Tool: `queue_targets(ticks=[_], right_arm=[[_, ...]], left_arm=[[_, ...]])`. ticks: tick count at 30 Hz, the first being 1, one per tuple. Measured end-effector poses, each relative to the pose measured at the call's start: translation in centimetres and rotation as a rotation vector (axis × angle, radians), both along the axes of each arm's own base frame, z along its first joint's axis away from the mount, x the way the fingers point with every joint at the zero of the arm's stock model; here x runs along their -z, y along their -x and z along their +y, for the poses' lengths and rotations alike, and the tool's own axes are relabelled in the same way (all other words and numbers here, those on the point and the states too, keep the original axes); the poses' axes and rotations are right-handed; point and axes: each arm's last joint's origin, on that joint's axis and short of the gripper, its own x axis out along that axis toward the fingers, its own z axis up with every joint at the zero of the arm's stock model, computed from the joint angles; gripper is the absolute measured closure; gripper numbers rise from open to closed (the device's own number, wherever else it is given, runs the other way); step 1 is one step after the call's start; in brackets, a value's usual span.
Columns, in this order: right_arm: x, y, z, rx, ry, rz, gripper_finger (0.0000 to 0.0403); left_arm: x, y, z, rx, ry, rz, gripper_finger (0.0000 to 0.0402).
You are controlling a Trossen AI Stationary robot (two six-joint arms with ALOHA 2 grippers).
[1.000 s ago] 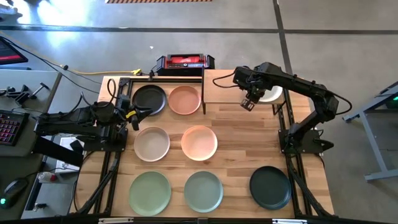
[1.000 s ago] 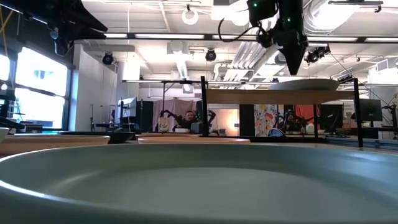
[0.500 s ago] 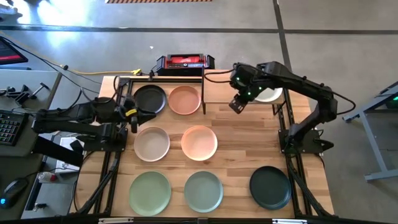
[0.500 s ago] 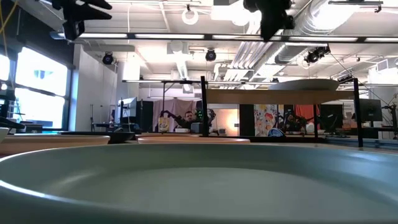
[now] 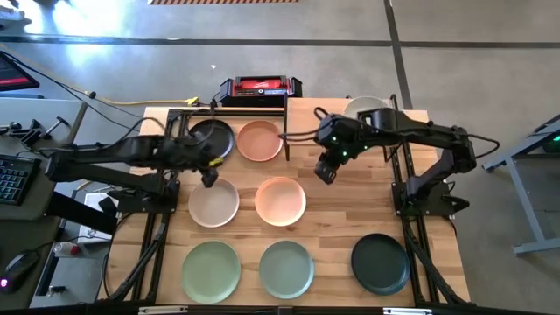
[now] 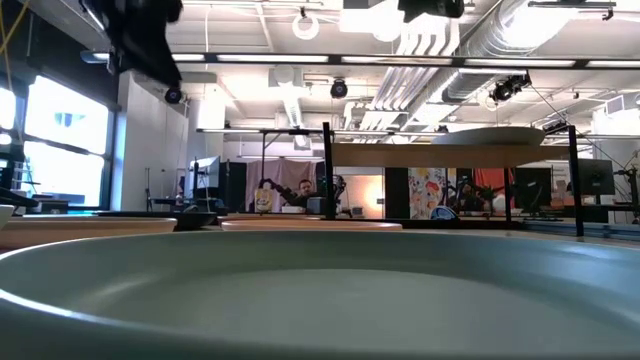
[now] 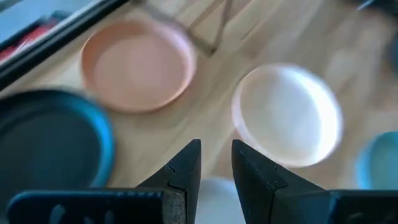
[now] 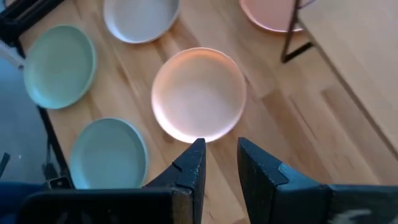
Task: Place and stack plates onto a shelf
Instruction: Stack the black plate on top of the white plate on the shelf
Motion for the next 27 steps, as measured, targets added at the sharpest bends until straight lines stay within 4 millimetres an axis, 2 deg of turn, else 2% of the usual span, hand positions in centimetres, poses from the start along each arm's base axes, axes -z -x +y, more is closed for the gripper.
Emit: queue_targets(ticks=[9,19,27], right_arm=[[-0.1,-0.2,1.5,0.003,0.018,-0.016,0.0332],[-0.1,-0.2,1.5,0.035,0.023,-0.017,0.0332],[-0.1,-0.2,1.4,0.040,0.031,-0.017,0.0332]], left_arm=[[3.0,-2.5,3.0,-0.141,0.038,0.210,0.0323],[6.7,-4.3,6.2,-0.175,0.126,0.412,0.0323],[9.3,-5.2,8.0,-0.214,0.171,0.534,0.0323]])
